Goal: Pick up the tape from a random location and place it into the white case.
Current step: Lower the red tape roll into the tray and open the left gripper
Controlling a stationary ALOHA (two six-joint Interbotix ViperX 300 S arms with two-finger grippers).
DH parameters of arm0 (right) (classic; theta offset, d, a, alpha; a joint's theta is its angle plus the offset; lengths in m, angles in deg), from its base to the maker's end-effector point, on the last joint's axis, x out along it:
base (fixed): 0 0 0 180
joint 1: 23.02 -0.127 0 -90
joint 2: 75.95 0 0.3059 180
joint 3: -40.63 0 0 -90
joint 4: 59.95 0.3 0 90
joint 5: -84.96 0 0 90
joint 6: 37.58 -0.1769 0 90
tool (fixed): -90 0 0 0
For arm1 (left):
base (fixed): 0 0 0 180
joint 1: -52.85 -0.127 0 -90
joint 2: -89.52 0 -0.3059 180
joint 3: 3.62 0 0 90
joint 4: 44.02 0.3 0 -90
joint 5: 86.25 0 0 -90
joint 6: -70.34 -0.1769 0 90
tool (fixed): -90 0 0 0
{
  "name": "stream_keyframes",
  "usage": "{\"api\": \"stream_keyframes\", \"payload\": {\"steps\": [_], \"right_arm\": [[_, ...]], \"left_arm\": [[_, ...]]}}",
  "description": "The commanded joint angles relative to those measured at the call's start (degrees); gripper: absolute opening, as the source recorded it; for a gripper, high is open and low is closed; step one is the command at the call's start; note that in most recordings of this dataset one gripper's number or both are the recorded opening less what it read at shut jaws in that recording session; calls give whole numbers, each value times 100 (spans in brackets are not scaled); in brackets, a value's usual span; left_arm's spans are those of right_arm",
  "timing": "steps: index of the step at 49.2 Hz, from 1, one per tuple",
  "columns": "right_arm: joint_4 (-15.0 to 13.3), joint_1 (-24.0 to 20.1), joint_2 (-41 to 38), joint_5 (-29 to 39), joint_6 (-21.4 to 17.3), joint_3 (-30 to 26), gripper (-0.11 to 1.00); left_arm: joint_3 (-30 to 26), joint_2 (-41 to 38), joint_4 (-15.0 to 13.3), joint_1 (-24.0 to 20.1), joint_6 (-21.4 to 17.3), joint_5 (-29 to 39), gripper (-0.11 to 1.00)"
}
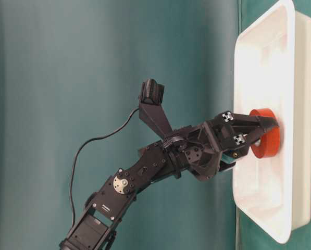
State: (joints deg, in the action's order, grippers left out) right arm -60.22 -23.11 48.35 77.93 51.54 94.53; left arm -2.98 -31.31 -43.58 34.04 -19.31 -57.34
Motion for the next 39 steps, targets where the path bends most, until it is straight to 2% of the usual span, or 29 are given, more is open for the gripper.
{"api": "stream_keyframes", "payload": {"steps": [1,11,13,22,27,39], "right_arm": [[9,0,-18,-44,0,-141,92],[9,0,-18,-44,0,-141,92],[9,0,-18,-44,0,-141,92],[9,0,-18,-35,0,-149,92],[9,0,-18,-26,0,-141,92],[9,0,-18,-18,0,-149,92]], "left_arm": [[-70,123,-26,0,-9,-44,24],[-79,114,-26,0,-18,-53,24],[-79,114,-26,0,-26,-53,27],[-44,132,-18,0,-44,-53,81],[-44,123,-18,-9,-44,-53,98],[-53,290,-9,-9,-35,79,99]]}}
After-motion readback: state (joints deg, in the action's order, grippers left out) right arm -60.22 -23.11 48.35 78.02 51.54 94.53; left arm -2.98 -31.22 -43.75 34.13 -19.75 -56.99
